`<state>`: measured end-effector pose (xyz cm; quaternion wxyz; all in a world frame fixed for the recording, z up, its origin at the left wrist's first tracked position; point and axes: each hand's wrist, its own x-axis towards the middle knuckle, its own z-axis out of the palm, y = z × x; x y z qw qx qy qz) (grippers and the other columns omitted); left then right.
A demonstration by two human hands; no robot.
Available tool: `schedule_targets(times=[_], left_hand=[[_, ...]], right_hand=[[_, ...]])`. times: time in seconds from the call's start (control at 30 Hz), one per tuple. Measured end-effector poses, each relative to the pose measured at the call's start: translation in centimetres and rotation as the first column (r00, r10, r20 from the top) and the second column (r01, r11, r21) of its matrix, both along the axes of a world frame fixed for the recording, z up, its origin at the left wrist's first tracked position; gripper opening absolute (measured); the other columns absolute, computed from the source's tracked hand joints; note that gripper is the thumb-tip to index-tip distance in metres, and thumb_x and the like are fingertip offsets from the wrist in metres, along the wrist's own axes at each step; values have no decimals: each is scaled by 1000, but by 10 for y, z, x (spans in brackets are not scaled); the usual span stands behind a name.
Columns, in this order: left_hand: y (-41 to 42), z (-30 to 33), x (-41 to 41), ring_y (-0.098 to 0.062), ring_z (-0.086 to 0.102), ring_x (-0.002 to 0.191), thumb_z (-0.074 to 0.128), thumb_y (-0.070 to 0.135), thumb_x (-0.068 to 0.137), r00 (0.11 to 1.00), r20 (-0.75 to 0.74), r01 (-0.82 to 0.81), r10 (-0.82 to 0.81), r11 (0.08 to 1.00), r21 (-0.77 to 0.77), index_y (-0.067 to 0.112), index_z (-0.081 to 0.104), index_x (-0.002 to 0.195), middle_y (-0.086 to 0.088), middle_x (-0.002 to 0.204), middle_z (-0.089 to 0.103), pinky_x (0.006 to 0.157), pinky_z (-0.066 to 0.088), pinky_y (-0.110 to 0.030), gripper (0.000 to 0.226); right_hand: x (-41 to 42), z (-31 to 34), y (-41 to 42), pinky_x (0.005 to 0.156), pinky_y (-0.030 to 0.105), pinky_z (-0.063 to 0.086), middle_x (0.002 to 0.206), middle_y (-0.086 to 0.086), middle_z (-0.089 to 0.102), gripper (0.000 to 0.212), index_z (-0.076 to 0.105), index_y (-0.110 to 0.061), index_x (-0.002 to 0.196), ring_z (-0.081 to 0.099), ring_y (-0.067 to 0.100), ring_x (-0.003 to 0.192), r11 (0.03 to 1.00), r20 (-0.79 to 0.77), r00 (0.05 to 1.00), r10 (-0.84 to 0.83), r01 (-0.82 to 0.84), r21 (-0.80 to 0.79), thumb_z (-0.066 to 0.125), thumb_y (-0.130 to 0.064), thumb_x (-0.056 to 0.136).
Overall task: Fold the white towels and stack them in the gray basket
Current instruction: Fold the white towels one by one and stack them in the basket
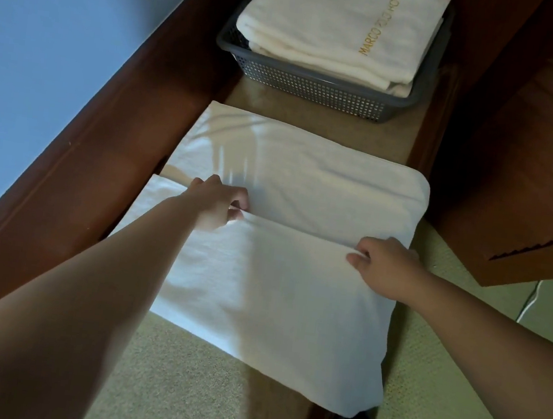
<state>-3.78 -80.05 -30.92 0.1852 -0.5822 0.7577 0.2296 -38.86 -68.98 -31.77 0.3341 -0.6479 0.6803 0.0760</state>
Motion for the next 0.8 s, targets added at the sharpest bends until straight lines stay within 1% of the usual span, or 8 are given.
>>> schedule_targets(times=[0.1, 0.2, 0.3, 0.37, 0.47, 0.57, 0.7, 0.8], left_hand=[[-1, 5, -4, -31, 40, 111, 56, 50, 103, 998, 18, -59, 59, 998, -27, 56, 56, 106, 3, 106, 43, 94, 43, -43, 7], [1, 8, -7, -36, 38, 119, 55, 43, 105, 996, 83, -41, 42, 999, -23, 49, 59, 123, -1, 112, 41, 91, 40, -41, 19], [-3, 7, 2, -37, 41, 117, 51, 45, 105, 988, 151, -18, 26, 998, -57, 43, 60, 129, -2, 113, 44, 96, 36, -41, 25], [-5, 6, 6, -30, 42, 114, 48, 42, 106, 980, 195, 57, -31, 990, -129, 41, 61, 128, 0, 113, 55, 95, 35, -40, 26], [-1, 4, 7, -24, 41, 119, 47, 26, 107, 962, 260, 132, -90, 980, -152, 36, 60, 134, 5, 121, 63, 90, 29, -40, 31], [-1, 8, 13, -27, 41, 125, 49, 24, 106, 929, 361, 136, -80, 982, -132, 32, 57, 140, 2, 126, 62, 98, 33, -45, 35], [-6, 12, 17, -26, 42, 125, 48, 30, 107, 891, 454, 123, -26, 975, -185, 30, 59, 138, 1, 126, 64, 97, 36, -45, 32], [-5, 9, 14, -26, 43, 123, 48, 27, 106, 887, 462, 111, -1, 971, -211, 32, 60, 134, 2, 123, 64, 92, 35, -44, 30]], right_hand=[[0, 2, 4, 89, 41, 39, 90, -6, 58, 42, 53, -27, 84, 50, 16, 90, 994, -39, 995, 90, -87, 71, 45, -65, 100], [-12, -1, 8, 98, 44, 35, 93, -12, 58, 42, 57, -31, 81, 50, 18, 106, 977, -96, 985, 143, -124, 176, 48, -69, 96], [-24, -5, 10, 103, 46, 37, 90, -15, 51, 40, 51, -35, 77, 47, 20, 116, 992, -96, 993, 68, -57, 113, 47, -69, 97], [-24, -6, 9, 102, 46, 36, 96, -14, 54, 40, 52, -35, 80, 45, 20, 118, 996, -105, 992, 65, -58, 72, 45, -70, 97], [-26, -9, 10, 101, 45, 34, 104, -13, 61, 43, 60, -34, 91, 47, 19, 114, 991, -111, 991, 78, -65, 118, 45, -74, 95], [-42, -12, 14, 96, 42, 36, 100, -9, 64, 50, 63, -30, 87, 54, 20, 108, 989, -106, 993, 54, -39, 142, 45, -76, 94], [-53, -15, 14, 85, 40, 35, 86, -11, 60, 53, 57, -22, 78, 51, 20, 101, 999, -74, 997, 22, -25, -40, 45, -70, 97], [-56, -22, 14, 86, 39, 40, 80, -8, 59, 54, 55, -19, 75, 52, 19, 95, 999, 12, 1000, 17, -16, -42, 48, -68, 97]])
